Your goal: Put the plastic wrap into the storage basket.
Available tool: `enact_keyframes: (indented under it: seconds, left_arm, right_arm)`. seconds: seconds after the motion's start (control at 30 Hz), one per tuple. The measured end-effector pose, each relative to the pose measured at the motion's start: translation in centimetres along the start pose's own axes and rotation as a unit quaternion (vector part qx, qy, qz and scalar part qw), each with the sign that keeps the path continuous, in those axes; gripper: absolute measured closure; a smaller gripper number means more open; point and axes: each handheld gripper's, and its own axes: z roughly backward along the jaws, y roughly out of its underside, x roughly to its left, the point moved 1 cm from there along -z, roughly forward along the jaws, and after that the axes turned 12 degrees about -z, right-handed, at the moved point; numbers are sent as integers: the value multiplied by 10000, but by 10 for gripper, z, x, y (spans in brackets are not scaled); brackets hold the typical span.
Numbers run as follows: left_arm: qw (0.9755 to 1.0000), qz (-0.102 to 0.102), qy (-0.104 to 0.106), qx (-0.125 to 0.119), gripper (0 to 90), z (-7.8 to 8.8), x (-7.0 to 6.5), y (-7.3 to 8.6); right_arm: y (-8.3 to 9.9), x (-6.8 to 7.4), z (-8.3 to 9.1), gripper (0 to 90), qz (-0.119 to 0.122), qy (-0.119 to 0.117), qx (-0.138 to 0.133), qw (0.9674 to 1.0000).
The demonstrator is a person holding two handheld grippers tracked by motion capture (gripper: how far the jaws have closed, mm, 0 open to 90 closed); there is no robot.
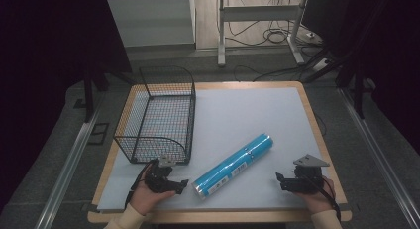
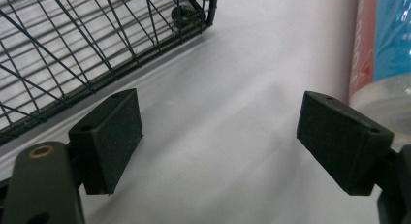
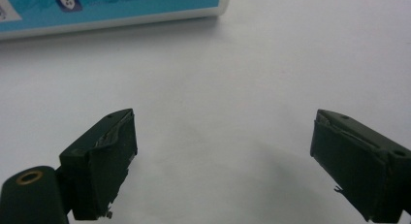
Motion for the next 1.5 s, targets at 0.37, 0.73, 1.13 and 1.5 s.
enact_keyframes:
  seconds: [0.37,0.73,1.13,1.5]
  left_arm:
    - [9998,131,-43,-111,166,8,-6,-5]
    - [9998,94,37,-160,166,17,-8,-6]
    - [9998,-34,99,-138,171,20,-17,-18]
    - [9996,-140,146,-220,165,32,-25,-25]
  right_arm:
    - [1,7,3,127,65,-207,1,9998]
    - [-2,12,1,130,128,-179,25,9998]
    - [4,5,7,136,109,-178,-12,9998]
    - [3,4,6,138,79,-178,34,9998]
